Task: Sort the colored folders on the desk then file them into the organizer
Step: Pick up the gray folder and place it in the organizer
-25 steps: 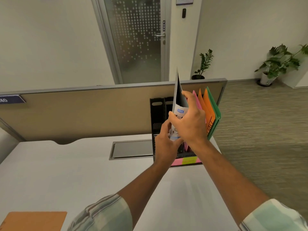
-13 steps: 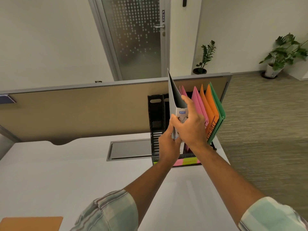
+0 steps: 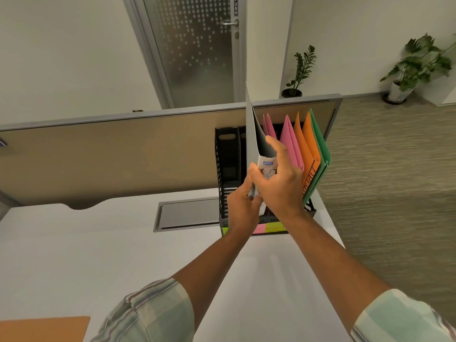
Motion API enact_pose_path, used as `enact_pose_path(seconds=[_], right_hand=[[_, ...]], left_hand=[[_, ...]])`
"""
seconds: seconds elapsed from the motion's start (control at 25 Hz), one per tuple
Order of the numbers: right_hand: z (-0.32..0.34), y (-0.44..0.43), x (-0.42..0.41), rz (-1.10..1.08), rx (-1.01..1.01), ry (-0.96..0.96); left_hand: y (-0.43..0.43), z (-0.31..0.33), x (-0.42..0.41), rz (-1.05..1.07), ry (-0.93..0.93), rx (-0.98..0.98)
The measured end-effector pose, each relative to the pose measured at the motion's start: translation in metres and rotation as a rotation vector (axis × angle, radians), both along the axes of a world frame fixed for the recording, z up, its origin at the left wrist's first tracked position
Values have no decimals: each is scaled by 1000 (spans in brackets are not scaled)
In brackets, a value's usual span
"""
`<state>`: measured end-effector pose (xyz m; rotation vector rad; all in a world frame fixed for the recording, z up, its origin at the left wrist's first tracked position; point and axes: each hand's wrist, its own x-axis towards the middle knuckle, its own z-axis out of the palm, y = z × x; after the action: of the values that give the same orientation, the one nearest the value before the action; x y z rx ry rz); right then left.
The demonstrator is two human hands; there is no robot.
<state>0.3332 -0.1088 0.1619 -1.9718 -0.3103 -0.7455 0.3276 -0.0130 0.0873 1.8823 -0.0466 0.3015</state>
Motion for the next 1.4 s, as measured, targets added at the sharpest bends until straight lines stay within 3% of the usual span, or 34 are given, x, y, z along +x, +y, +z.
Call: enact_pose_path(seconds=[0.44, 0.68, 0.96, 1.2, 1.4], right_hand=[[-39, 12, 3, -59, -87, 191], [-72, 12, -2, -110, -120, 390], [-92, 19, -19, -157, -81, 461], [-120, 32, -80, -146, -232, 697], [-141, 64, -145, -138, -447, 764]], left_hand=[[17, -31, 1, -40, 161, 34], [22, -43, 1, -177, 349, 244], [39, -40, -18, -262, 363, 228], [83, -54, -66, -132, 438, 486], [122, -61, -128, -145, 497, 685]])
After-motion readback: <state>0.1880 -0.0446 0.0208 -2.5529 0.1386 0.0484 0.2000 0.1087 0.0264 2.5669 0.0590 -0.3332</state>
